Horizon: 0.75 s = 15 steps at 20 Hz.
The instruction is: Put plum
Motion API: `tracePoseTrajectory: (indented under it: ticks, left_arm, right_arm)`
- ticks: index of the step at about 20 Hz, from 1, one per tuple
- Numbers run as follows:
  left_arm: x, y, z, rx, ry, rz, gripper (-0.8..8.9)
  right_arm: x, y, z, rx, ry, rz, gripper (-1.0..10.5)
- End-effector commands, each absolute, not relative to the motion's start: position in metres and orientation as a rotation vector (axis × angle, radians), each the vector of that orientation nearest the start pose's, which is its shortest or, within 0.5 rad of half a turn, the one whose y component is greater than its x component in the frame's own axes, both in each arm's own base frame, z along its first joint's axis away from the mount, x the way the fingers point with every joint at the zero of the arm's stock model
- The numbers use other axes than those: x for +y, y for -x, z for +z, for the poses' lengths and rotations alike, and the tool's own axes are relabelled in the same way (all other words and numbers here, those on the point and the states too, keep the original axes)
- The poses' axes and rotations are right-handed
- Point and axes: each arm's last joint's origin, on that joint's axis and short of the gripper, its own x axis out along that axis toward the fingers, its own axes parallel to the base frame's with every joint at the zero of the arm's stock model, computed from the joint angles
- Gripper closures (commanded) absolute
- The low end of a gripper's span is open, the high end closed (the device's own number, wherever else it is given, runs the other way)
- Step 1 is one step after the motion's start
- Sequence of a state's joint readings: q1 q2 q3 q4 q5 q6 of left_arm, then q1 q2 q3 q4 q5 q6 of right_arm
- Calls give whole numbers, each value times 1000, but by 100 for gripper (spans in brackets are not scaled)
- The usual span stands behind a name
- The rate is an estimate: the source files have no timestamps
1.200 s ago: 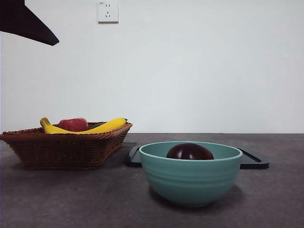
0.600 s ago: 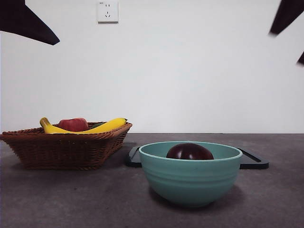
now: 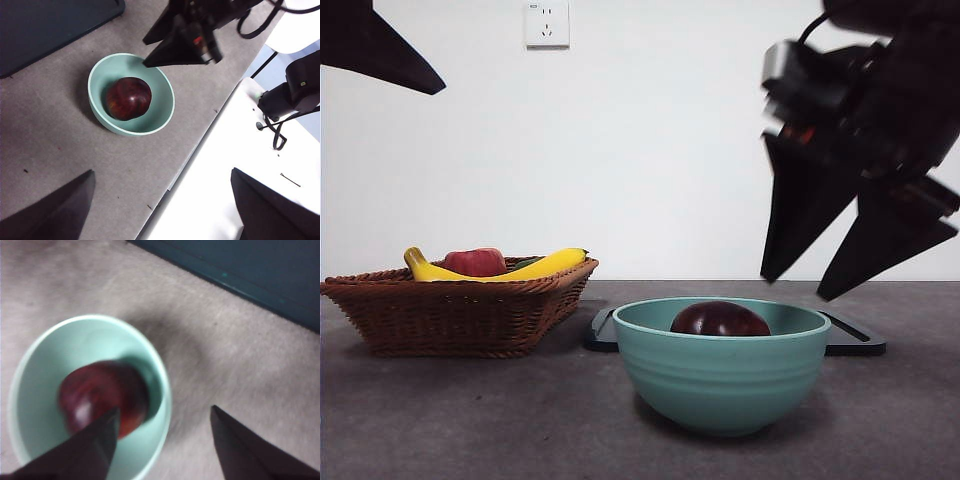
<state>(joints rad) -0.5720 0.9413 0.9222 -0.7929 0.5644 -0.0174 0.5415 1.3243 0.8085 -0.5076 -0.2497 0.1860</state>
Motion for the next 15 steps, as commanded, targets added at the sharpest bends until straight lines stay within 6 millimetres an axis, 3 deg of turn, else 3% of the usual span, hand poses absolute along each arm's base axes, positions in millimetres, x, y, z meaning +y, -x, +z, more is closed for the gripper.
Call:
tracePoseTrajectory:
  ticks: [1,9,15]
  left_arm:
    - [-109,-139,309,853,12,-1075,381]
    - [-109,-139,309,849,8,-1077,381]
    - [-109,-139,309,847,8,-1077,381]
  right_arm:
    - [143,-215,200,1110,4,590,699]
    - [154,-221,183,1131,22,602,930]
    - [156,-225,193,1095,5,610,938]
